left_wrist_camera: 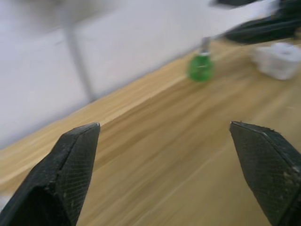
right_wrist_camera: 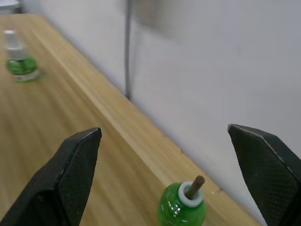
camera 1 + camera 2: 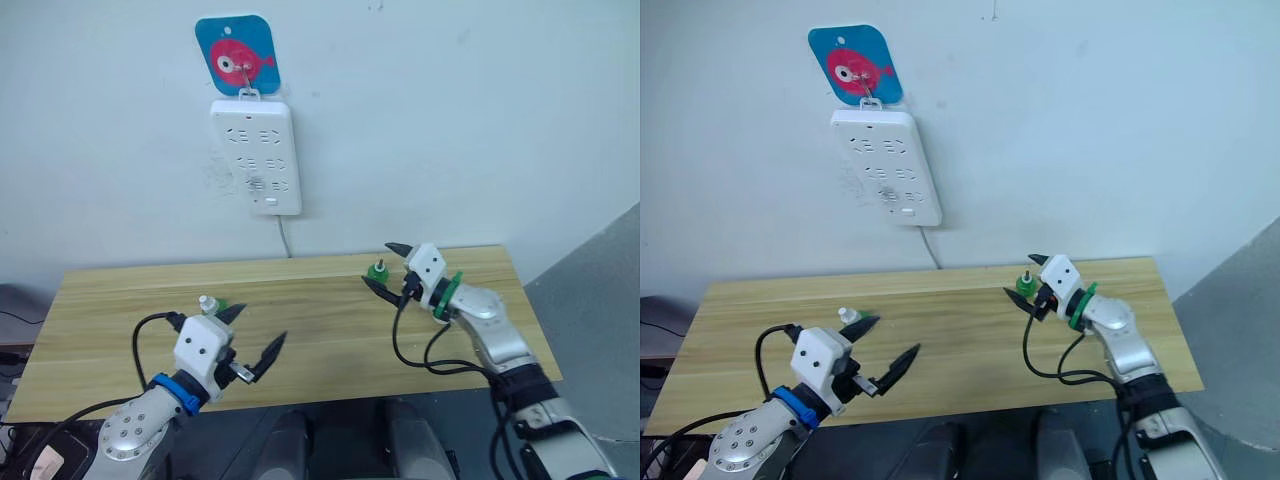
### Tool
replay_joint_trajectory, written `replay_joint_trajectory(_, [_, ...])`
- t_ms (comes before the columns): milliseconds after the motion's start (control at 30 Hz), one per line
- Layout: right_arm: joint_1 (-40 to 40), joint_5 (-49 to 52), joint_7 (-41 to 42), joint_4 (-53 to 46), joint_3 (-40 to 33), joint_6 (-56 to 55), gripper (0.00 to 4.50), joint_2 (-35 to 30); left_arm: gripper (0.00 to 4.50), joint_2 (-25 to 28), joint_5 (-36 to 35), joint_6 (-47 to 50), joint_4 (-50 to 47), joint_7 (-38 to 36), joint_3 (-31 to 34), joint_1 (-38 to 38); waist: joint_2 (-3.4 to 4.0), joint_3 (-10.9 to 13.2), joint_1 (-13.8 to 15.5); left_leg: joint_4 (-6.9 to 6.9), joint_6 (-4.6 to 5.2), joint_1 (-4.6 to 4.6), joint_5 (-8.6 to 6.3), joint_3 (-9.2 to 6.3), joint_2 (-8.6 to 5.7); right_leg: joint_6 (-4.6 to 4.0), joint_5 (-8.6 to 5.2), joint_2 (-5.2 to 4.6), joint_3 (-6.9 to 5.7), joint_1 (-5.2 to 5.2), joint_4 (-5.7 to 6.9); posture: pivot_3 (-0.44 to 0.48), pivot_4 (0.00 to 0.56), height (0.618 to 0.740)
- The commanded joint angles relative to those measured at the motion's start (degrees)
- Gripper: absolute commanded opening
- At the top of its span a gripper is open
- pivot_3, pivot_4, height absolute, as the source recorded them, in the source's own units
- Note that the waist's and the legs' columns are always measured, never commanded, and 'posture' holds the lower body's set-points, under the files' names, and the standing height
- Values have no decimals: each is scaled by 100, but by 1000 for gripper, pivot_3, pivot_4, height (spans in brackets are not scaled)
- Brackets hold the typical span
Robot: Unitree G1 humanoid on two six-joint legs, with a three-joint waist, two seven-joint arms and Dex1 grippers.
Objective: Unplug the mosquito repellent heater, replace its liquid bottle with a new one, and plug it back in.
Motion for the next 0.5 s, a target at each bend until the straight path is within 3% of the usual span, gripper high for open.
replay_joint_trajectory(33, [92, 235, 426, -871, 128, 453, 4500, -192, 4493, -137, -17, -114, 118, 159, 230, 111, -4, 2, 6, 0, 0, 0, 0, -1, 0, 17, -11, 0, 0, 0, 0, 62, 263, 740])
replay_joint_trajectory(267, [207, 196, 926, -1604, 452, 879, 4500, -490, 4493, -395, -177, 122, 548, 482, 658, 30, -24, 22, 26, 3, -1, -5, 0, -3, -3, 10, -6, -4, -2, 0, -5, 55, 271, 740])
replay_joint_trajectory(500, [351, 197, 1212, -2298, 743, 1369, 4500, -674, 4493, -329, -7, -151, 1137, 350, 707, -149, -30, 79, 28, 3, -1, -8, 0, -6, -3, 13, -8, -6, -5, -1, -6, 33, 294, 740])
